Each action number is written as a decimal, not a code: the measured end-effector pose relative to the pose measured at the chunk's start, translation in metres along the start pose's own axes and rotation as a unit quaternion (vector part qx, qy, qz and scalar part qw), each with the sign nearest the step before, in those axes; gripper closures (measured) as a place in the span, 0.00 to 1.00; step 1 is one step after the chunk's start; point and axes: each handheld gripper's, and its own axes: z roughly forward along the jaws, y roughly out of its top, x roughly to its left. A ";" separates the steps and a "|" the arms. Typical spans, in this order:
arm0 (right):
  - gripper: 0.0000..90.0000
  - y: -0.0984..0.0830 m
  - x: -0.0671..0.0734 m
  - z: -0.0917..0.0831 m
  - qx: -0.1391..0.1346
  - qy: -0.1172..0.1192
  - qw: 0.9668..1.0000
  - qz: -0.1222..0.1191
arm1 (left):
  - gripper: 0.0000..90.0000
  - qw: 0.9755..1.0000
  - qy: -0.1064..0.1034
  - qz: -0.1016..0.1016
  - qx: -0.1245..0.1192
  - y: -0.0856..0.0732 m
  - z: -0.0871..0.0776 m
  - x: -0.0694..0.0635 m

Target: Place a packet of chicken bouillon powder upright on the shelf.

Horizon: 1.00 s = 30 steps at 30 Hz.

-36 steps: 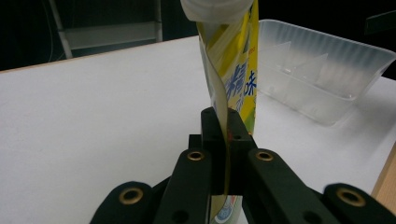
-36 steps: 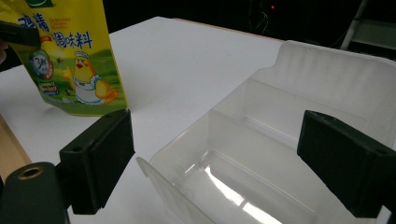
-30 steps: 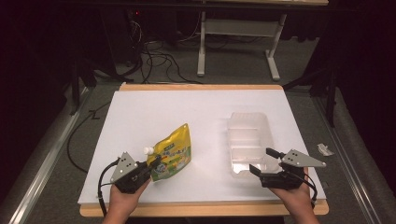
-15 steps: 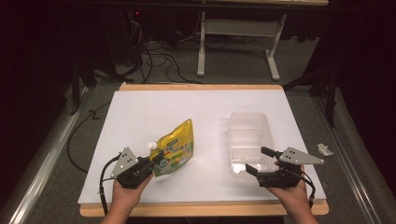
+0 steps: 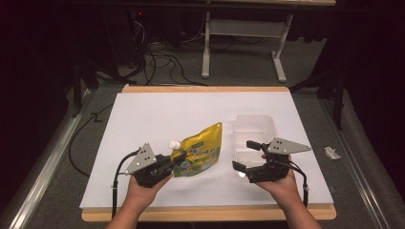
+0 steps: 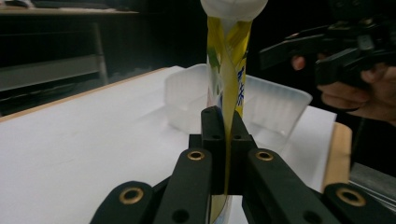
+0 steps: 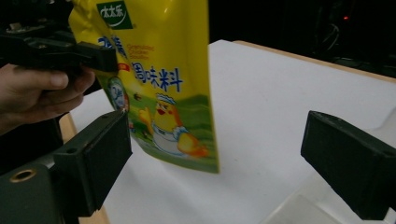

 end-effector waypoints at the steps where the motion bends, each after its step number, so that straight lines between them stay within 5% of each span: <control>1: 0.10 0.000 0.000 0.000 0.000 0.000 1.000 0.000 | 1.00 1.000 0.000 0.000 0.000 0.000 0.000 0.000; 7: 0.15 -0.003 0.008 0.011 0.006 0.049 0.999 0.008 | 1.00 0.997 -0.072 -0.002 0.000 0.002 0.014 -0.013; 12: 0.22 -0.003 0.013 0.017 0.007 0.081 0.997 0.009 | 1.00 0.995 -0.099 -0.001 0.001 0.004 0.017 -0.018; 13: 0.31 -0.004 0.015 0.021 0.011 0.097 0.995 0.005 | 1.00 0.995 -0.104 -0.003 0.001 0.004 0.018 -0.018; 17: 0.47 -0.006 0.018 0.025 0.017 0.127 0.992 -0.004 | 1.00 0.994 -0.107 -0.002 0.004 0.003 0.019 -0.019; 30: 0.79 -0.009 0.024 0.025 0.025 0.135 0.990 -0.037 | 1.00 0.995 -0.098 -0.020 -0.001 0.000 0.015 -0.009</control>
